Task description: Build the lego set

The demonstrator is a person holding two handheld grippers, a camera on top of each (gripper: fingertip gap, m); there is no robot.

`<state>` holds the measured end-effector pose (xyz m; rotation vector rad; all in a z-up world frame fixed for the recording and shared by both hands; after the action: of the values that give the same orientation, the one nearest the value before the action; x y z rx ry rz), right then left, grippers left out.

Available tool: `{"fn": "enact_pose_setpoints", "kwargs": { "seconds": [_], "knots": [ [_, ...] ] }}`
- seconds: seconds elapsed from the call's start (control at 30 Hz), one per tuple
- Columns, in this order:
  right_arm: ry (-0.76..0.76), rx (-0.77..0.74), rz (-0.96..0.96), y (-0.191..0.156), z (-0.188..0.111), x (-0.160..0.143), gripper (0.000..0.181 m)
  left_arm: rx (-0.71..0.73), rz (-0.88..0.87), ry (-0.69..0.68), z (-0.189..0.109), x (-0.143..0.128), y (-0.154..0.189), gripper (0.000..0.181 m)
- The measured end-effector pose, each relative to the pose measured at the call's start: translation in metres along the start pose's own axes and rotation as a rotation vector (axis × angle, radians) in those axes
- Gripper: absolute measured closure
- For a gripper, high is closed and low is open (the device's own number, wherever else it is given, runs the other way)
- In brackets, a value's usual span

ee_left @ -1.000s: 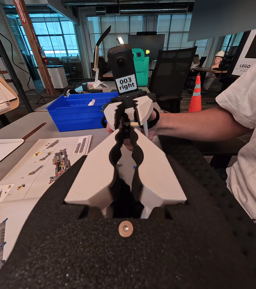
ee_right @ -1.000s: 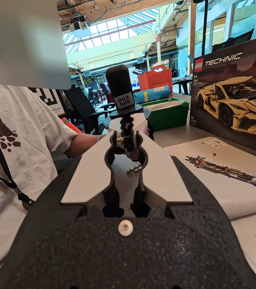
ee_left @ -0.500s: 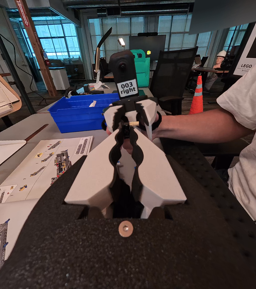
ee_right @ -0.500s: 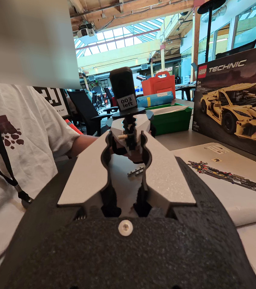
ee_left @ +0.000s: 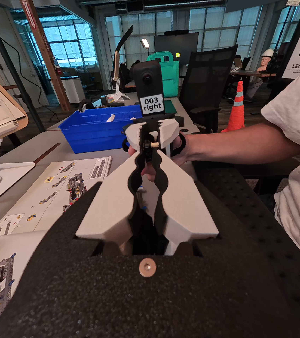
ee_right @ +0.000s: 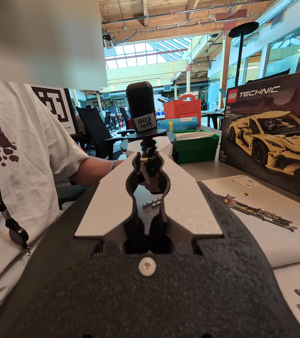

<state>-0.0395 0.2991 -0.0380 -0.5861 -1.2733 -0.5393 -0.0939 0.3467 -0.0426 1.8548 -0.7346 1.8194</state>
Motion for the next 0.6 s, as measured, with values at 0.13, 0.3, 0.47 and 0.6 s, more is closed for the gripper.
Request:
{"fn": "enact_pose_setpoints", "kwargs": {
  "seconds": [0.13,0.3,0.47,0.6],
  "knots": [
    [0.036,-0.006,0.068,0.003,0.0,0.0,0.166,-0.004,-0.025,0.01,0.0,0.0,-0.002,0.174],
    [0.138,-0.06,0.141,0.012,-0.005,0.002,0.148,0.051,-0.026,0.051,-0.006,0.005,-0.011,0.175],
    [0.029,-0.085,0.195,0.015,0.006,-0.014,0.147,0.06,-0.109,0.139,-0.011,0.01,-0.019,0.176],
    [0.049,-0.117,0.081,0.013,0.01,-0.008,0.16,0.04,-0.161,0.163,-0.007,0.007,-0.019,0.175]
  ]
}}
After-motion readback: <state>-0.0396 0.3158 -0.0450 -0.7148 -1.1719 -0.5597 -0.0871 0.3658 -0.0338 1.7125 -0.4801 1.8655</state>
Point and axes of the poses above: each gripper's, where its closed fingertips meet, z out along the fingers, x out of its top, y = z × x across the jaws, the point moved 5 cm from there along -z, back along the fingers
